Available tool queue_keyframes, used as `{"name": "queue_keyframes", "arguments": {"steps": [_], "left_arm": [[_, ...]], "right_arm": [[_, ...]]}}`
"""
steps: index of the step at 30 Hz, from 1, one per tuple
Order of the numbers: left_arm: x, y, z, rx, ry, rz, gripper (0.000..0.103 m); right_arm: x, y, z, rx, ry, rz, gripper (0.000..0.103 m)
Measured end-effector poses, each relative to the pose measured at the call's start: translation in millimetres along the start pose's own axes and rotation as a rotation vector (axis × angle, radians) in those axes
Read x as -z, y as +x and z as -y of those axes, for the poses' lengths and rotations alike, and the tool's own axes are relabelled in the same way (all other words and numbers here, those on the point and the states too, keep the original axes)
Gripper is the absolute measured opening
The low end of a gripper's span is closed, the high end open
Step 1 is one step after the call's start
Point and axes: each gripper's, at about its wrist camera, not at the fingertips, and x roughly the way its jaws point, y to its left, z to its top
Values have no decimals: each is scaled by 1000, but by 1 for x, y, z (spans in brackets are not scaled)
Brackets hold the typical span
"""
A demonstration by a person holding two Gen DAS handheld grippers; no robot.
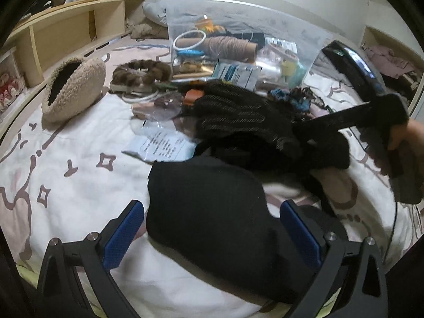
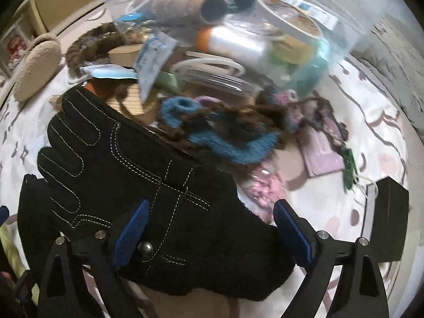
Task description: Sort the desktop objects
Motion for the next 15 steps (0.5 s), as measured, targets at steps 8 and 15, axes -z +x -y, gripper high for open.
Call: {"name": "queue_keyframes", "arguments": {"steps": [8, 15], "left_arm": [[10, 16, -7, -8, -20, -73, 103], [16, 22, -5, -27, -11, -86, 103]], "right_arm": [[35, -6, 60, 23, 167, -80, 93], [65, -21, 86, 38, 194, -99, 93]]}}
